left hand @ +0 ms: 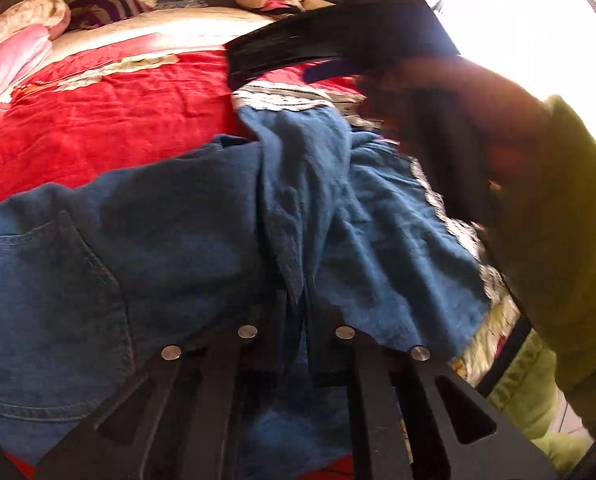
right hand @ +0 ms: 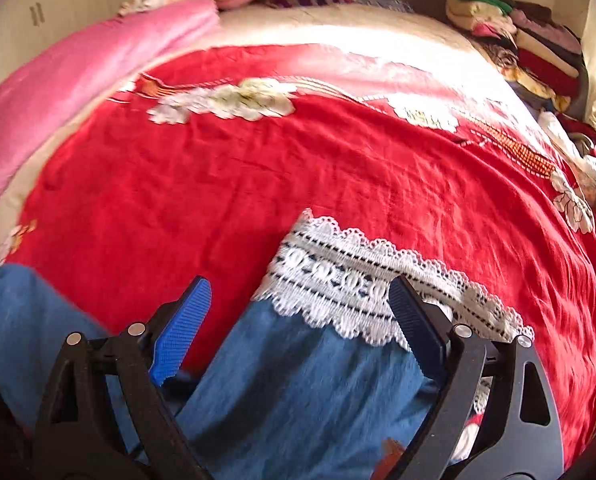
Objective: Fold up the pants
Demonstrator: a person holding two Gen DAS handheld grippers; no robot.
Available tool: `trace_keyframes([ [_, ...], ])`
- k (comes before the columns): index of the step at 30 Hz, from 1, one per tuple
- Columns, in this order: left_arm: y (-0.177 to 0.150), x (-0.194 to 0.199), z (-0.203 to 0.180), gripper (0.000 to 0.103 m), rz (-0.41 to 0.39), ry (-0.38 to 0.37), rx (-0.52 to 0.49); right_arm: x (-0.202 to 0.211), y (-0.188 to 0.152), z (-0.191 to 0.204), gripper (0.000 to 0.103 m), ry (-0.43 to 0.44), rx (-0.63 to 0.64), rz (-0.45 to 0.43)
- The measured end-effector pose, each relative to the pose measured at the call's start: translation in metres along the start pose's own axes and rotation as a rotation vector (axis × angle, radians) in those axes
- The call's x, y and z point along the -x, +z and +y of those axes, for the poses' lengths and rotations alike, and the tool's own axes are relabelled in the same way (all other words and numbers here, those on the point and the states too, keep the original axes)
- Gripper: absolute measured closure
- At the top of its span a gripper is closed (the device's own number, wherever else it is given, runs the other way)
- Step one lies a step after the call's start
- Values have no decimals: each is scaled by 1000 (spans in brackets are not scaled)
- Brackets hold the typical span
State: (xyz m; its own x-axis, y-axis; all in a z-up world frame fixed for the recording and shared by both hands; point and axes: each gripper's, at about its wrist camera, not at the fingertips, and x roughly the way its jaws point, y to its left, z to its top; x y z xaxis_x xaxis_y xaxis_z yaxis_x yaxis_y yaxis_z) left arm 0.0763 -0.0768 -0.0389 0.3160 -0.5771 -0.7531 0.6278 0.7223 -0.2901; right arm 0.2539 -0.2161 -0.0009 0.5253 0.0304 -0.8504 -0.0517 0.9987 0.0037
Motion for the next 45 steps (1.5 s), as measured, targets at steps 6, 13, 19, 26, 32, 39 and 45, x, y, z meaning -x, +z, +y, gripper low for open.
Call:
trace_keyframes([
  [6,-10,-1,-16,98,9,-6,-86,-44,15,-4,32,-56,-21,79],
  [13,-9,9,-7,98,-19,-2,-89,-20,11,-30,98,59,-56,24],
  [19,-9,12,-10,97,-43,18,-109,54,-18,-67,98,124,-103,-82],
  [26,-6,4,-4,98,-38,60,-125,121,-75,-94,98,182,-175,-164],
  [32,-8,28,-6,99,-67,66,-175,168,-141,-109,98,206,-261,-216],
  [39,-22,57,-6,99,-80,39,-204,173,-218,-110,98,262,-364,-140],
  [45,-41,47,-20,99,-20,40,-259,147,-255,-108,95,260,-435,-42],
])
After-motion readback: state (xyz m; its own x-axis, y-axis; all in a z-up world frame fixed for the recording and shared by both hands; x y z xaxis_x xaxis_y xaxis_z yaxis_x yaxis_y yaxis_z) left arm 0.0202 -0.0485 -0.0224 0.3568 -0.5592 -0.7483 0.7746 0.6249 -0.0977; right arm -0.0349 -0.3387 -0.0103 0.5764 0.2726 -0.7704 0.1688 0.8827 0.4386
